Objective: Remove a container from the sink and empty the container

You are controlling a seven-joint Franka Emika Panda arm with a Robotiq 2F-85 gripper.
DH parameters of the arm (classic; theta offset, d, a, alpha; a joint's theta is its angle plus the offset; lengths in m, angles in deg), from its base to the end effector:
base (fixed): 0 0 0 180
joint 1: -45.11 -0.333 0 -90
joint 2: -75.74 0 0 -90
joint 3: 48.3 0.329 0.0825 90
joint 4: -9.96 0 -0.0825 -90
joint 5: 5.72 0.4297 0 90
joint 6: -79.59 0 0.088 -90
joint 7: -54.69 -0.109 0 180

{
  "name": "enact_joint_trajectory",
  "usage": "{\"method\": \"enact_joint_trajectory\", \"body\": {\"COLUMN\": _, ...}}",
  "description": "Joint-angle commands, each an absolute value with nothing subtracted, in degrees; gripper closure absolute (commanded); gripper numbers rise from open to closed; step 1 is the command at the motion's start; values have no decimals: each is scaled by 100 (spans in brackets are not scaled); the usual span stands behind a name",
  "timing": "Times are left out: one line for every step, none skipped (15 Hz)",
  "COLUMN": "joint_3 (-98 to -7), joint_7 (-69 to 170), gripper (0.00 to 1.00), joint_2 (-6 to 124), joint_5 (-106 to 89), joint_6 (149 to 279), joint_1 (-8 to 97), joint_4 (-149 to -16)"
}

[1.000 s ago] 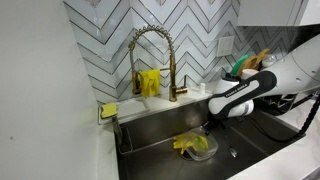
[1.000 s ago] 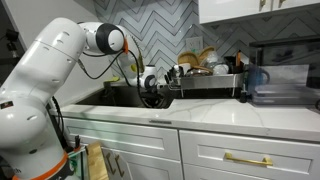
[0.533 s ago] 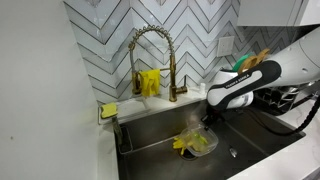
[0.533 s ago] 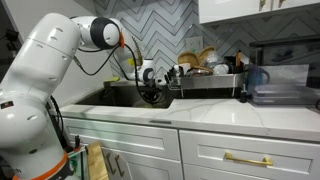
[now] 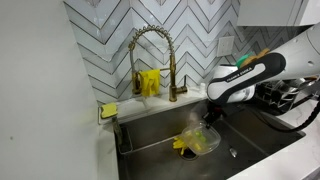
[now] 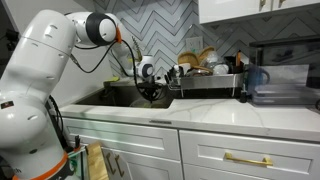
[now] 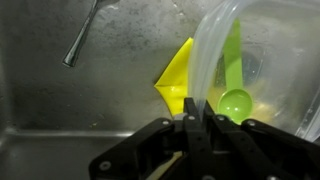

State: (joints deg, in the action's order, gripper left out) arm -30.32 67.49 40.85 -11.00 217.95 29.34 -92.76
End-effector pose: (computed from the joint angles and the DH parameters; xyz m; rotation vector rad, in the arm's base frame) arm 0.5899 0.3760 0.2043 -2.7690 -1.2087 -0.0361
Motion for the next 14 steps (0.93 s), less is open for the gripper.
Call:
{"method": "enact_joint_trajectory", "body": {"joint_3": -3017, "joint_7": 6921, "gripper": 98, "joint_2": 3815, "joint_5": -918, "joint_6": 21869, "joint_1": 2944, "joint_4": -9151}}
{"method": "enact_joint_trajectory", "body": {"joint_3": -3009, "joint_7": 6935, "gripper": 98, "joint_2": 3720, "joint_5": -898, "joint_6": 21909, "joint_1": 2945, "joint_4": -9106}}
{"method": "enact_joint_trajectory", "body": {"joint_3": -3000, "joint_7": 6960, "gripper": 98, "joint_2": 3589, "joint_5": -878, "joint_6": 21953, "joint_1": 2945, "joint_4": -9038}}
{"method": "enact_joint_trajectory", "body": {"joint_3": -3004, "joint_7": 6969, "gripper": 98, "joint_2": 3481, "joint_5": -870, "joint_6": 21980, "joint_1": 2937, "joint_4": -8976}}
{"method": "enact_joint_trajectory", "body": {"joint_3": -3025, "joint_7": 6962, "gripper": 98, "joint_2": 3393, "joint_5": -882, "joint_6": 21999, "joint_1": 2917, "joint_4": -8924}}
{"method": "enact_joint_trajectory", "body": {"joint_3": -3029, "joint_7": 6960, "gripper": 98, "joint_2": 3316, "joint_5": -880, "joint_6": 22017, "joint_1": 2914, "joint_4": -8871}}
{"method": "enact_joint_trajectory", "body": {"joint_3": -3038, "joint_7": 6939, "gripper": 98, "joint_2": 3260, "joint_5": -895, "joint_6": 22031, "joint_1": 2901, "joint_4": -8820}}
{"method": "enact_joint_trajectory", "body": {"joint_3": -3037, "joint_7": 6936, "gripper": 89, "joint_2": 3200, "joint_5": -900, "joint_6": 22049, "joint_1": 2901, "joint_4": -8772}}
{"method": "enact_joint_trajectory", "body": {"joint_3": -3038, "joint_7": 6925, "gripper": 71, "joint_2": 3164, "joint_5": -909, "joint_6": 22031, "joint_1": 2892, "joint_4": -8717}}
{"method": "enact_joint_trajectory", "body": {"joint_3": -3030, "joint_7": 6926, "gripper": 67, "joint_2": 3139, "joint_5": -913, "joint_6": 22019, "joint_1": 2885, "joint_4": -8666}}
{"method": "enact_joint_trajectory", "body": {"joint_3": -3034, "joint_7": 6922, "gripper": 79, "joint_2": 3121, "joint_5": -926, "joint_6": 22004, "joint_1": 2873, "joint_4": -8617}}
{"method": "enact_joint_trajectory", "body": {"joint_3": -3021, "joint_7": 6927, "gripper": 91, "joint_2": 3115, "joint_5": -920, "joint_6": 21996, "joint_1": 2869, "joint_4": -8576}}
{"method": "enact_joint_trajectory", "body": {"joint_3": -3019, "joint_7": 6926, "gripper": 92, "joint_2": 3121, "joint_5": -921, "joint_6": 21988, "joint_1": 2862, "joint_4": -8557}}
{"method": "enact_joint_trajectory", "body": {"joint_3": -3020, "joint_7": 6923, "gripper": 96, "joint_2": 3126, "joint_5": -925, "joint_6": 21967, "joint_1": 2849, "joint_4": -8529}}
